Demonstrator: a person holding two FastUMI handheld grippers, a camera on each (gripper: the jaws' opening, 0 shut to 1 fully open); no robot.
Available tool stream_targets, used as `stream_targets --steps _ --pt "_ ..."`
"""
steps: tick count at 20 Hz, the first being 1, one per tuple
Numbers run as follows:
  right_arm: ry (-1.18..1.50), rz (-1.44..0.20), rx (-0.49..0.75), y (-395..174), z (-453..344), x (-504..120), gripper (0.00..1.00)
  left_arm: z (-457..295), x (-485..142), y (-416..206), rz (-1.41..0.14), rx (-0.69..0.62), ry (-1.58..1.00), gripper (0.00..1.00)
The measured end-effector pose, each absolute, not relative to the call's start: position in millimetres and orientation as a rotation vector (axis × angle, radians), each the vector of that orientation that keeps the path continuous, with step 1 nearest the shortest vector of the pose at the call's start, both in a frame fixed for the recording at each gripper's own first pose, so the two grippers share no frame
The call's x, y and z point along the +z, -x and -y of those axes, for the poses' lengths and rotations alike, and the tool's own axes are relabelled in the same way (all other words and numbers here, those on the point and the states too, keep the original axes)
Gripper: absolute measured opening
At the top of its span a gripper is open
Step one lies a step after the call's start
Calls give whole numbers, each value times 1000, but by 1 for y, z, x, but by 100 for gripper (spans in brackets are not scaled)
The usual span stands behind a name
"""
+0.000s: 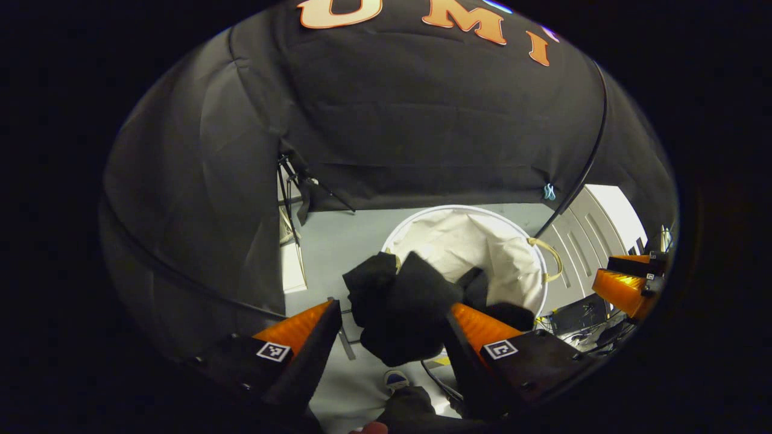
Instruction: Grasp the clothes on the hanger with both hands and then place them into the laundry hamper below.
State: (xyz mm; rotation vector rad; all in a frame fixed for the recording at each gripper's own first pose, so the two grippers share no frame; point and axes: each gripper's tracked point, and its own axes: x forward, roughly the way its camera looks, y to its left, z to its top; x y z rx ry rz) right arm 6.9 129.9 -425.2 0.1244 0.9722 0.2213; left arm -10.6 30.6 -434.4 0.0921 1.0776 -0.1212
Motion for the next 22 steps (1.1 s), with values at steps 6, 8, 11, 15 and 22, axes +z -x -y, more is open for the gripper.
stream_targets --steps 6,8,11,15,22 --pt "-162 -1002 197 13 -125 -428 87 -35 -413 9 -1005 -121 -82 100" --pt "-155 -985 186 15 -117 -422 87 -39 -403 7 -973 -109 -93 100" --pt "-161 -942 182 14 -114 -402 87 -38 -383 6 -928 -103 -93 100" --pt "-158 -839 181 10 -103 -357 87 -34 -338 2 -822 -84 -78 99" --pt "-95 -599 175 8 -73 -245 87 -28 -226 2 -597 -37 -37 100"
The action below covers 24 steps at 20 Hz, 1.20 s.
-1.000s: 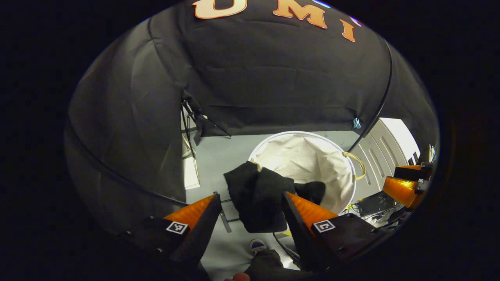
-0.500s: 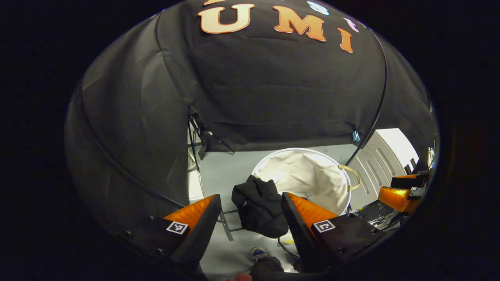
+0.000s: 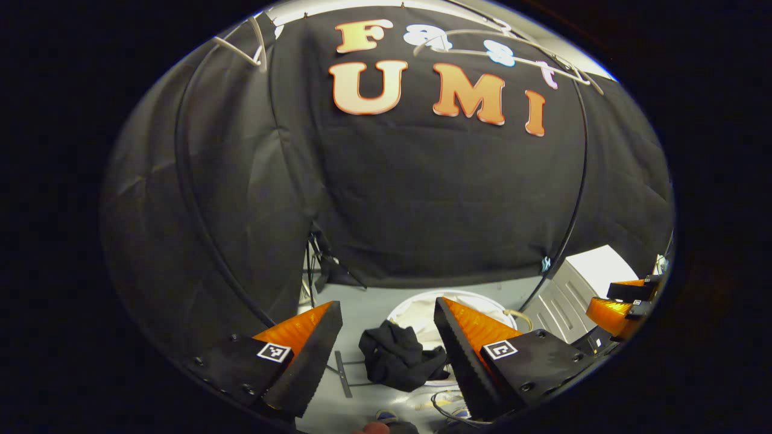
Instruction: Grasp the clothes on the hanger with both hands and then place them into the laundry hamper below.
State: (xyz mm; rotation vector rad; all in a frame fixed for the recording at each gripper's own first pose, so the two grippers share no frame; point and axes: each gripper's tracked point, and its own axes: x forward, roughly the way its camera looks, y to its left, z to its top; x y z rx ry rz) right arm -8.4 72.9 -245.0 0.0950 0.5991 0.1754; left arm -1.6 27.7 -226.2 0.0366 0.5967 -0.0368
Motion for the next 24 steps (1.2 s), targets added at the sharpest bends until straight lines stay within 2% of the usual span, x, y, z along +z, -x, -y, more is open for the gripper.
stream_targets --steps 6,15,16,17,18,22,24 --pt "-101 -399 174 10 -46 -136 86 -28 -108 16 -413 2 -25 99" --pt "-129 -138 145 23 23 28 86 -23 25 31 -167 51 -34 98" --pt "-127 -113 145 24 29 41 77 -27 31 31 -146 62 -43 96" --pt "-120 -91 140 24 35 51 95 -29 39 31 -133 68 -53 96" --pt "-109 -77 134 25 41 58 77 -33 47 28 -119 77 -59 96" --pt "-99 -22 102 30 55 82 95 -25 58 30 -79 60 -32 96" --pt "-93 -9 89 30 59 87 95 -24 62 28 -62 58 -22 96"
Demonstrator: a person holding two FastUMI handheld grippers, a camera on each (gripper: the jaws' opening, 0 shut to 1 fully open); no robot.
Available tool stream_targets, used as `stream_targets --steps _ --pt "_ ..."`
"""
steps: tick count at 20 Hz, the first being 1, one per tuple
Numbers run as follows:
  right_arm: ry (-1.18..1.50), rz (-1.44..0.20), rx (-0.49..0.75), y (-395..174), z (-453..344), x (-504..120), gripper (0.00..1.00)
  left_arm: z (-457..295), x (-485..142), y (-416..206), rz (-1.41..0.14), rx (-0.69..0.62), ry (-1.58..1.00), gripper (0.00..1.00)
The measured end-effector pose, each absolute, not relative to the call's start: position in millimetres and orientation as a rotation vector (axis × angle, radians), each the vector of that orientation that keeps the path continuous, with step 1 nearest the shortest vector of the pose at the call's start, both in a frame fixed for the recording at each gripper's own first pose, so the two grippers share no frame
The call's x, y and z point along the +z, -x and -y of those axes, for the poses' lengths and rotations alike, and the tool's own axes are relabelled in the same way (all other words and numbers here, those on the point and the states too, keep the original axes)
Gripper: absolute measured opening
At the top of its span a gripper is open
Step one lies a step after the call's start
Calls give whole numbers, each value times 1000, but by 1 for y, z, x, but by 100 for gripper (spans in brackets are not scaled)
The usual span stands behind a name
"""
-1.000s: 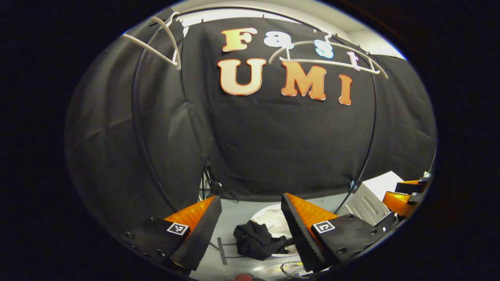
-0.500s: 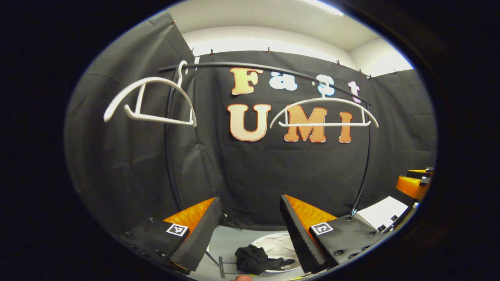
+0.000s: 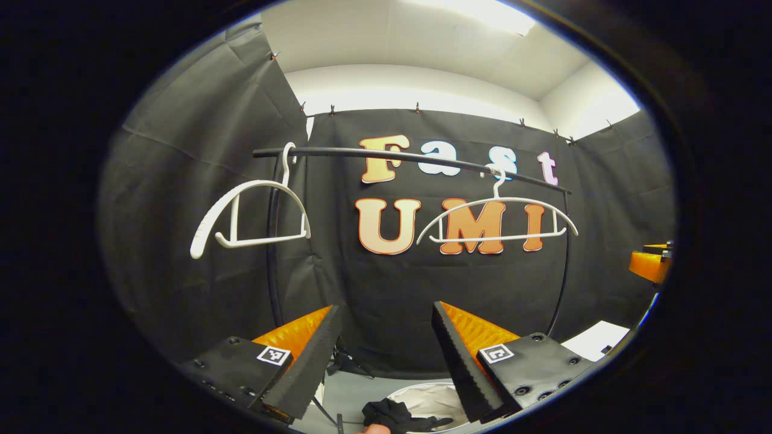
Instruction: Grasp the clothes on the hanger with both hands and then place them into the laundry hamper below.
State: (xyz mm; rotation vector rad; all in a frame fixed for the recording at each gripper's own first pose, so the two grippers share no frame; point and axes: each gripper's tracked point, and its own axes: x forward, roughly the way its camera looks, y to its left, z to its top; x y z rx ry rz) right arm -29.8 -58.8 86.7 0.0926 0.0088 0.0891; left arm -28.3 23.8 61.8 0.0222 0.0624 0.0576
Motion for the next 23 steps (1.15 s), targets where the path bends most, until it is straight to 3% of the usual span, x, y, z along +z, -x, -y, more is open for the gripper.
stream_targets --steps 1,3,8,14,23 --pt "-86 -10 82 30 61 87 86 -24 62 28 -63 57 -21 99" --pt "-73 -6 76 31 63 90 86 -23 62 30 -62 56 -20 96" --pt "-61 -11 77 29 64 88 87 -27 66 31 -55 70 -34 99" --pt "-64 -20 77 28 67 81 87 -31 68 35 -55 90 -31 95" --pt "-79 -29 68 22 71 73 87 -29 69 38 -46 92 -45 97"
